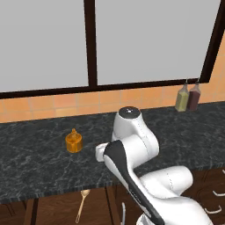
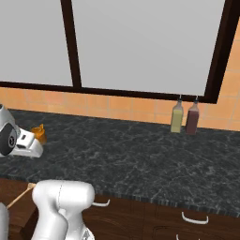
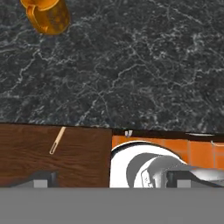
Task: Pick the wooden spoon from the drawer and place it on the counter.
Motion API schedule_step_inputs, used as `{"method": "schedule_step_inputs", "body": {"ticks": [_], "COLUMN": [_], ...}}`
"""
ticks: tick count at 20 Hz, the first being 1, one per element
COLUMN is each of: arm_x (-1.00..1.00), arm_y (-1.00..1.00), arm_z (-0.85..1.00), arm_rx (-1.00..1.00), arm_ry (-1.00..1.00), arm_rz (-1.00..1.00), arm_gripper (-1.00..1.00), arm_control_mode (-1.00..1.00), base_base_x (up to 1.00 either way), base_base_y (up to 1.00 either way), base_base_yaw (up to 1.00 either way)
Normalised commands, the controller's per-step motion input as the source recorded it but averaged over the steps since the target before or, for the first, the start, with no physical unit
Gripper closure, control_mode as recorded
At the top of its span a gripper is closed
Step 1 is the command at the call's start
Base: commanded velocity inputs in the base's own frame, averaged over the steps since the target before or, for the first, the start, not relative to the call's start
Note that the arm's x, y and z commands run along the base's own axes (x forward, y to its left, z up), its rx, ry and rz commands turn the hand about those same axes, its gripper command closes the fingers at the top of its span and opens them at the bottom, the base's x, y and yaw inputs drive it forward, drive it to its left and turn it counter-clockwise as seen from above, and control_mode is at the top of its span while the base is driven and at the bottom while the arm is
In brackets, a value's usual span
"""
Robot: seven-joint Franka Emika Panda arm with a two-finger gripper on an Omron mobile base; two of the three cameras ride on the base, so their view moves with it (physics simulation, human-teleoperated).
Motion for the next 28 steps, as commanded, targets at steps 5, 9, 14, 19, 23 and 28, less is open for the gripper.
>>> {"method": "schedule_step_inputs", "body": {"ticks": [5, 9, 14, 19, 23, 28], "arm_x": [-0.14, -0.19, -0.43, -0.24, -0.09, -0.11], "arm_y": [0.84, 0.63, 0.84, 0.53, 0.54, 0.29], "arm_z": [-0.39, -0.43, -0.93, -0.87, -0.78, -0.35], "arm_rx": [0.00, 0.00, 0.00, 0.00, 0.00, 0.00], "arm_ry": [0.03, 0.29, 0.18, 0.09, 0.09, 0.16], "arm_rz": [0.00, 0.00, 0.00, 0.00, 0.00, 0.02], "arm_gripper": [-1.00, -1.00, -1.00, -1.00, -1.00, -1.00], "arm_control_mode": [-1.00, -1.00, -1.00, -1.00, -1.00, -1.00], "base_base_x": [0.00, 0.00, 0.00, 0.00, 0.00, 0.00], "base_base_y": [0.00, 0.00, 0.00, 0.00, 0.00, 0.00], "base_base_yaw": [0.00, 0.00, 0.00, 0.00, 0.00, 0.00]}}
